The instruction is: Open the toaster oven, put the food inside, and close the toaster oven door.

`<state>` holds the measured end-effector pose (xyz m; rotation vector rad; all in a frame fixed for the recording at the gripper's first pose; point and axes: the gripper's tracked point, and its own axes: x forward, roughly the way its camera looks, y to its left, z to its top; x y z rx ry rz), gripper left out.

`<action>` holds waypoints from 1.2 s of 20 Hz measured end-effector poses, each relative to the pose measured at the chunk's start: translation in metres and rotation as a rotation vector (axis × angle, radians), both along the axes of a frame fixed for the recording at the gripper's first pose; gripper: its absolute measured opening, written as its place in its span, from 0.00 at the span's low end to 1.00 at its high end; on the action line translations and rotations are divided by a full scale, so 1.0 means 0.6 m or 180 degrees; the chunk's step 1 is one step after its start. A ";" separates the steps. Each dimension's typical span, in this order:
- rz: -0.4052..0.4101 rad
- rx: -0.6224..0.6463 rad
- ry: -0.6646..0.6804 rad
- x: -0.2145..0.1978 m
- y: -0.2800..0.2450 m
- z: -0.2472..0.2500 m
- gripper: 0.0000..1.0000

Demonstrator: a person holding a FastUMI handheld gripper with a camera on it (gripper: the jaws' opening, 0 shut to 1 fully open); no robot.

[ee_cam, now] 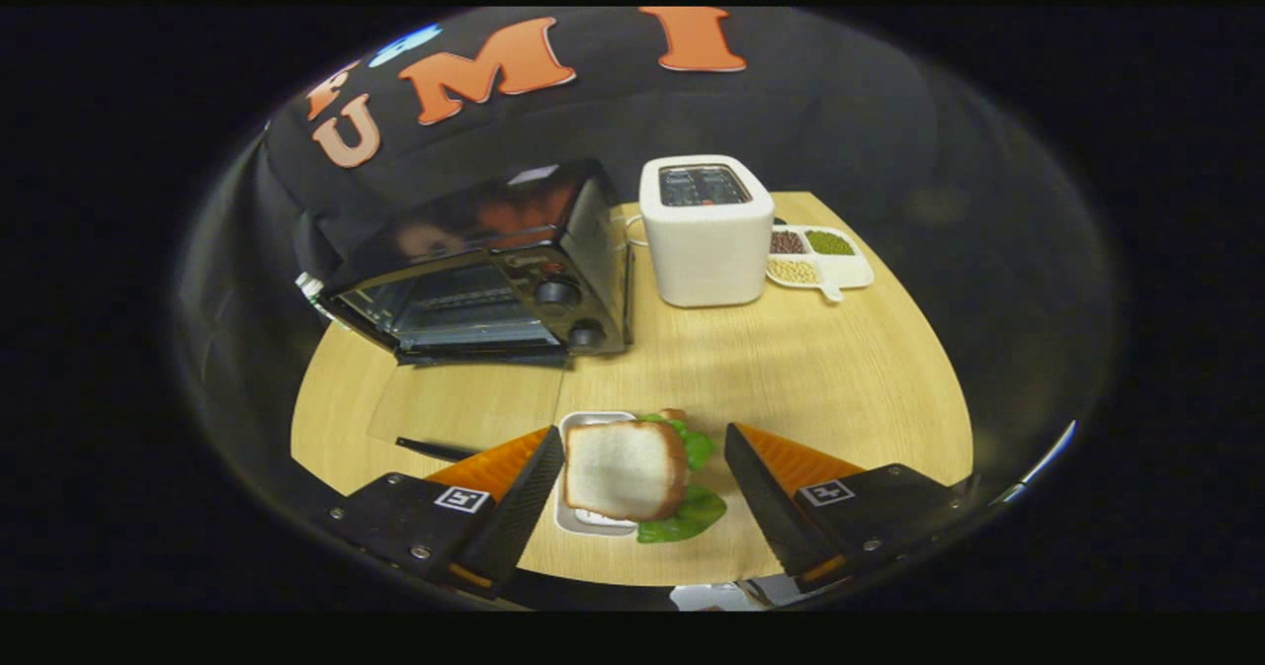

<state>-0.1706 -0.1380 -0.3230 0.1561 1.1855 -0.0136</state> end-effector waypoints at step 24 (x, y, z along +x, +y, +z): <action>-0.0787 0.1208 -0.0243 0.040 0.100 0.078 0.31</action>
